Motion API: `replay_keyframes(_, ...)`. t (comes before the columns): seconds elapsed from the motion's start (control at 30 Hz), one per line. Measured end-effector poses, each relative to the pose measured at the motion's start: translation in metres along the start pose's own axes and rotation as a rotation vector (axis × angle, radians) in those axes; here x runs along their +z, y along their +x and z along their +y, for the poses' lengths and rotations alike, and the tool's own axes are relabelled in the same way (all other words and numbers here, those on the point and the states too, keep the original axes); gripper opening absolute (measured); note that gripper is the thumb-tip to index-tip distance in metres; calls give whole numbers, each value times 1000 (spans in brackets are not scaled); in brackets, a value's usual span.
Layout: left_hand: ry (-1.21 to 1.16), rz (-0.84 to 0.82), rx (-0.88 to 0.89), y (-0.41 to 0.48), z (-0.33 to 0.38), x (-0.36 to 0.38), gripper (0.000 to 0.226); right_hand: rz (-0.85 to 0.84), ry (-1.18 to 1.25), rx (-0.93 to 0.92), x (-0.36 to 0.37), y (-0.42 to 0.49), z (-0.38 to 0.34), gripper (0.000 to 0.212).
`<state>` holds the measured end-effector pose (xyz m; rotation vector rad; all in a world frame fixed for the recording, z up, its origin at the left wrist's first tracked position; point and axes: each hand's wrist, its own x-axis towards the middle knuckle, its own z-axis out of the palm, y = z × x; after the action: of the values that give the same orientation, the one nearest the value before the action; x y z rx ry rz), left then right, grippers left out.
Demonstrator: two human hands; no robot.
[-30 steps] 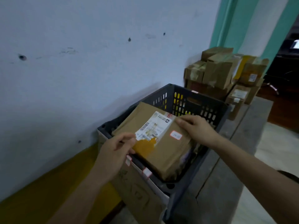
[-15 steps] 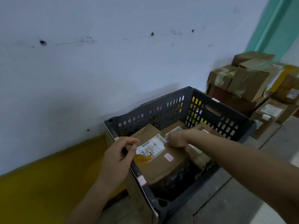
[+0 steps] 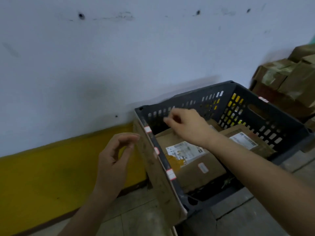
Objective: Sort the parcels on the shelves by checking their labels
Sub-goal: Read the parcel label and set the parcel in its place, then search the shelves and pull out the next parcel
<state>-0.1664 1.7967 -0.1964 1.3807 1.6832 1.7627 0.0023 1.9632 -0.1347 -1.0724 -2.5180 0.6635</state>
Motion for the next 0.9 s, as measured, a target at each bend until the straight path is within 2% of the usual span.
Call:
replay_keyframes(0.07,-38,102,-90,-7,-1,-29,19,16,401,-121,11,-2,-54,30)
replay_keyframes(0.13,-82,209,-151,-17,-2,-64,21,-66,507,-218,37,-3,-102,30)
replay_keyframes(0.27,-93,411,-223,-55,-5,-153,21,-321,554,-277,105,0,-186,26)
replay_keyframes(0.43,-56,718,-294,-144,0,-282,19,-630,482,-404,193,-14,-303,23)
replay_keyframes(0.63,16,1112,-351,-285,32,-429,19,-898,646,-574,318,-82,-461,26)
replay_keyframes(0.73,60,1317,-348,-359,56,-483,17,-977,691,-677,372,-128,-527,26)
replay_keyframes(0.9,112,1647,-293,-459,84,-524,17,-1244,718,-671,445,-207,-617,29)
